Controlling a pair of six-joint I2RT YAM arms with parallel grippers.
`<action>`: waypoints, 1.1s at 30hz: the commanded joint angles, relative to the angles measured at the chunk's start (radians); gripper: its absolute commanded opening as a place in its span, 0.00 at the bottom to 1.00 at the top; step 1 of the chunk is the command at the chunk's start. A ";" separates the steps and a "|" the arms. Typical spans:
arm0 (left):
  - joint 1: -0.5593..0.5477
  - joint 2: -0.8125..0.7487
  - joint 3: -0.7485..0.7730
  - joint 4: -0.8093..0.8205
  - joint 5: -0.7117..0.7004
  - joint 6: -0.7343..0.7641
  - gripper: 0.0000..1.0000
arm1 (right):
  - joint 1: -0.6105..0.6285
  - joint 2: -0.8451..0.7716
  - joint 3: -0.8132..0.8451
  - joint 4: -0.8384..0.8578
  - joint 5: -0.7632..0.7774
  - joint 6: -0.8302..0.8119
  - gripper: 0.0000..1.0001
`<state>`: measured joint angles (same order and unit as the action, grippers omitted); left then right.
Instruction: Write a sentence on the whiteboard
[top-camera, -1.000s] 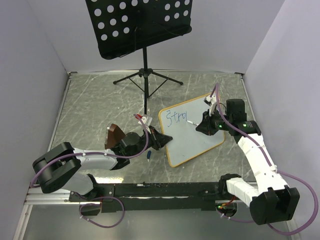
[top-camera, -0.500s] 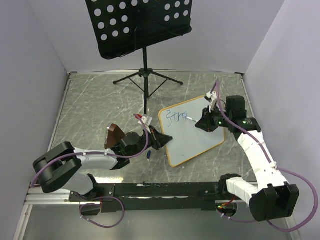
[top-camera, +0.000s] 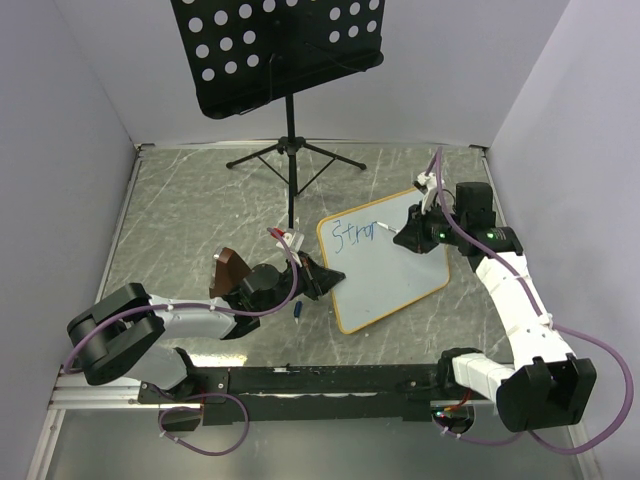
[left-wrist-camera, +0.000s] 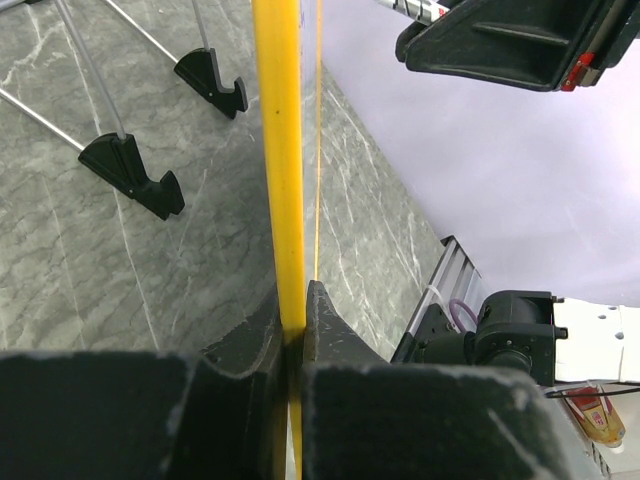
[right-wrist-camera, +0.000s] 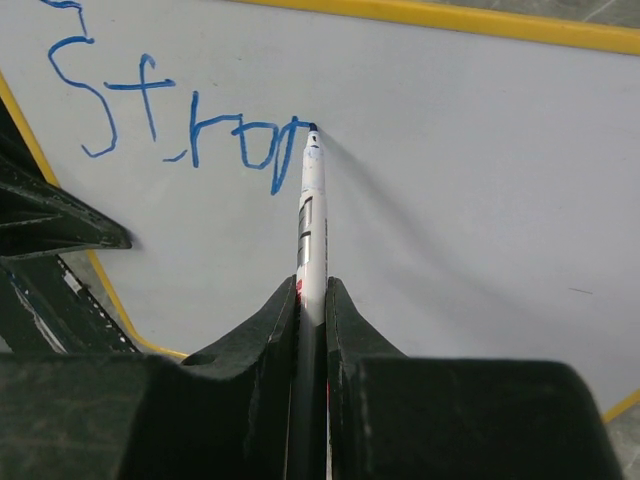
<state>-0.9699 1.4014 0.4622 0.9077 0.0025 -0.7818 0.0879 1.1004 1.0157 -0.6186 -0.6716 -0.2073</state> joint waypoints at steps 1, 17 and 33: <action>-0.003 -0.015 0.027 0.108 0.019 0.036 0.01 | -0.017 -0.010 0.026 0.019 0.027 -0.001 0.00; 0.003 -0.007 0.036 0.102 0.031 0.036 0.01 | -0.022 -0.083 -0.045 -0.047 -0.034 -0.063 0.00; 0.005 -0.013 0.032 0.105 0.034 0.036 0.01 | -0.077 -0.053 0.004 0.029 -0.089 0.011 0.00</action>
<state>-0.9680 1.4029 0.4622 0.9100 0.0078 -0.7792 0.0151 1.0386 0.9695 -0.6373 -0.7174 -0.2169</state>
